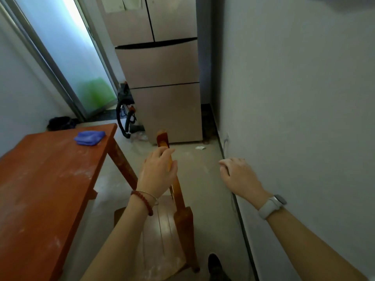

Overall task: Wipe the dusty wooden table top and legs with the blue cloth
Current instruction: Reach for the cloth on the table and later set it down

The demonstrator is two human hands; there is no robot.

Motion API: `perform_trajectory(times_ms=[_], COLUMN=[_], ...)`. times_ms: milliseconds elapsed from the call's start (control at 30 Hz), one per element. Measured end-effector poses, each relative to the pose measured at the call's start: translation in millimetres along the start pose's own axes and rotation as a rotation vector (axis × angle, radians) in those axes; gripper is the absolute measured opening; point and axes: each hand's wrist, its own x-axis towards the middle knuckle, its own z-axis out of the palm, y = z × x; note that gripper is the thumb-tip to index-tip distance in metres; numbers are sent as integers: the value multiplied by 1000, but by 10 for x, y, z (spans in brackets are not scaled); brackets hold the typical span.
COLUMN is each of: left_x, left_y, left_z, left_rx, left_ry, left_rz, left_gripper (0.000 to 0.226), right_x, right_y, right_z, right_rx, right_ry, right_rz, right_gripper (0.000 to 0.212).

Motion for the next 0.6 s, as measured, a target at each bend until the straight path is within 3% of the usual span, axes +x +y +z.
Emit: perform_trajectory(times_ms=[133,267,467,600], left_x=[678,1225,1567,1564], left_y=[-317,-647,-1025,-1263], left_z=[276,390,410,542], left_rx=[-29,-67,-38,-37], left_ry=[3,24,66,38], left_rz=[-99,-250,-436,-589], left_gripper=[37,35,37,37], right_x=[879,1665,2723,3351], right_y=[15,74,-218,-573], right_z=[135,219,430,794], right_rx=[-1,-62,-50,-48], right_ry=[-93,-205,-244,-381], right_rz=[-64,-142,-306,-438], right_gripper=[48,35,35,36])
